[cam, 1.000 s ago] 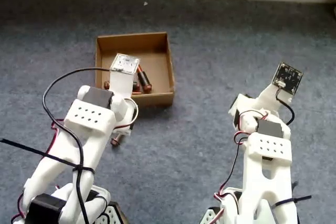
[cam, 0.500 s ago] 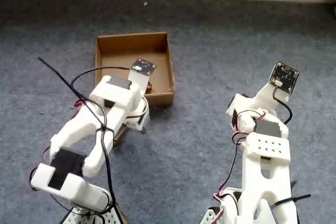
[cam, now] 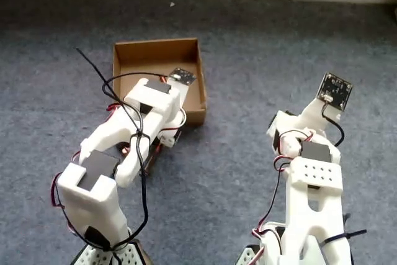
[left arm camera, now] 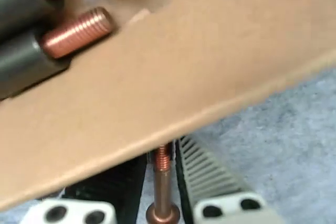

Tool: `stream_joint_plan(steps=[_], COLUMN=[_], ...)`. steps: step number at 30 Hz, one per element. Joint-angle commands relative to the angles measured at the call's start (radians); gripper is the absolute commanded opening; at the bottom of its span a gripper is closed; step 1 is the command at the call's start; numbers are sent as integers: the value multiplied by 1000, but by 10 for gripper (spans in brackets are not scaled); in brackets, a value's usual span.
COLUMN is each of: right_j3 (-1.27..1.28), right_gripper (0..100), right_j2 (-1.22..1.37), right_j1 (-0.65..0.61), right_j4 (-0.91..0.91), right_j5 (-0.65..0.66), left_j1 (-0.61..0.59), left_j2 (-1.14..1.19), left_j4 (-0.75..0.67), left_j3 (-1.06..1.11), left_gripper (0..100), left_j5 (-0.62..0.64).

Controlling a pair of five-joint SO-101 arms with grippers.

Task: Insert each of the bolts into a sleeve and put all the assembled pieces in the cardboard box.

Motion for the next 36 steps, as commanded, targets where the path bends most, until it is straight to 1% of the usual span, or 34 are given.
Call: stream_joint_plan(steps=[1, 7, 12, 16, 18, 21, 22, 23, 27, 31, 32, 33, 36], right_j3=[-8, -8, -8, -8, -8, -8, -8, -8, -8, -7, -7, -7, -7], right_gripper=[4, 4, 4, 4, 4, 4, 4, 4, 4, 4, 4, 4, 4], right_j2=[-36, -36, -35, -35, -35, -35, -35, -35, -35, -33, -33, -33, -33], right_j1=[-8, -8, -8, -8, -8, -8, -8, -8, -8, -8, -8, -8, -8], right_j4=[-21, -21, -21, -21, -21, -21, -21, -21, -21, -21, -21, -21, -21], right_j5=[3, 3, 3, 3, 3, 3, 3, 3, 3, 3, 3, 3, 3], left_j1=[-2, -4, -13, -73, -114, -154, -157, -157, -128, -131, -131, -131, -127], left_j2=[-170, -440, -599, -746, -831, -951, -986, -1020, -1144, -1274, -1308, -1343, -1446], left_j4=[9, 15, 17, 17, 15, 11, -15, -54, -247, -473, -493, -496, -456], left_j3=[45, 148, 219, 288, 334, 432, 475, 524, 714, 880, 908, 926, 947], left_gripper=[5, 5, 5, 5, 5, 5, 5, 5, 5, 10, 33, 78, 278], left_j5=[132, 275, 443, 526, 624, 885, 951, 979, 993, 993, 993, 993, 993])
